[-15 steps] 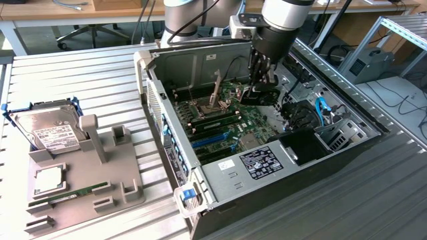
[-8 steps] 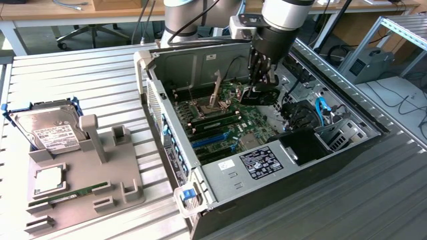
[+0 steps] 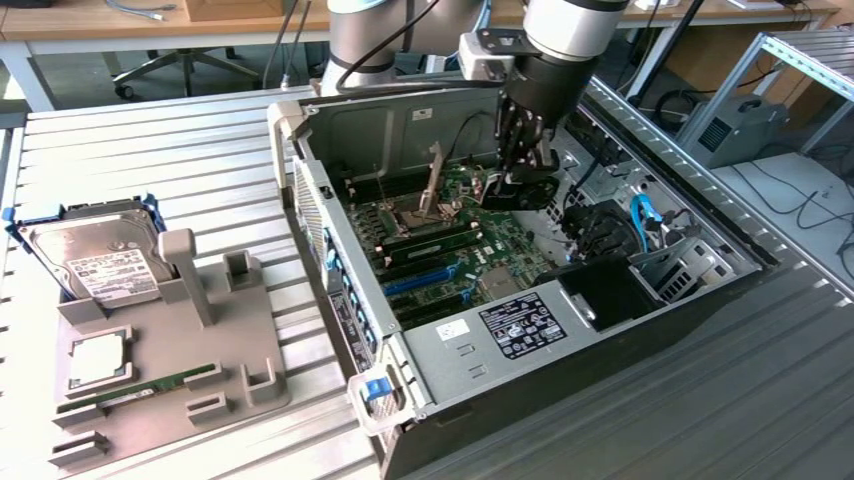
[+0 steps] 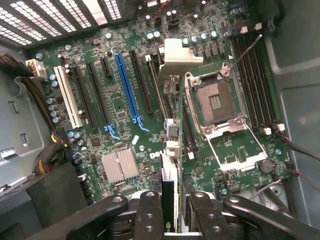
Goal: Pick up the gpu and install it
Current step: 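Insert the gpu into the slot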
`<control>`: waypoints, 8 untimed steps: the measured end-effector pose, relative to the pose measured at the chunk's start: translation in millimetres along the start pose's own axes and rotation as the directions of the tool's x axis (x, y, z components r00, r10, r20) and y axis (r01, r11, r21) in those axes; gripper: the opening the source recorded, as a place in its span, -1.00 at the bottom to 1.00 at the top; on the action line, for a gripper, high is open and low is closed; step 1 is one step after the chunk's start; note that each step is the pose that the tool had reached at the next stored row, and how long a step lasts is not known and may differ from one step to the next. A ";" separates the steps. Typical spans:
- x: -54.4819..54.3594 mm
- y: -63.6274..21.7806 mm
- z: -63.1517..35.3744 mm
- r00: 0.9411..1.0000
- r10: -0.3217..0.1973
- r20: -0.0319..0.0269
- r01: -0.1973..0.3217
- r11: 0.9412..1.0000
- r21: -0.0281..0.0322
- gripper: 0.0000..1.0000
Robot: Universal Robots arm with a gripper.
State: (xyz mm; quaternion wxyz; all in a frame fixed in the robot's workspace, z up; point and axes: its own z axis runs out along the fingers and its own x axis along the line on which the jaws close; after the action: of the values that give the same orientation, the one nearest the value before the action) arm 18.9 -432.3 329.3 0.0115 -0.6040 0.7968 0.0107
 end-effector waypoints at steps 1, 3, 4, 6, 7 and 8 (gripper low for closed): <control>0.0 0.0 0.0 1.000 -0.003 0.000 0.003 1.000 0.000 -0.47; 0.0 0.0 0.0 1.000 -0.009 0.000 0.009 1.000 0.000 -0.47; 0.0 0.0 0.0 1.000 -0.012 0.000 0.012 1.000 0.000 -0.47; 0.0 0.0 0.1 1.000 -0.017 0.000 0.017 1.000 -0.001 -0.47; 0.0 0.0 0.1 1.000 -0.020 0.000 0.020 1.000 -0.001 -0.47; 0.0 0.0 0.1 1.000 -0.023 0.000 0.023 1.000 -0.001 -0.47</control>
State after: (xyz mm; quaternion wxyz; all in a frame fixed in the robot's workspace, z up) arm 19.0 -432.3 329.3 0.0114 -0.6132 0.7898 0.0108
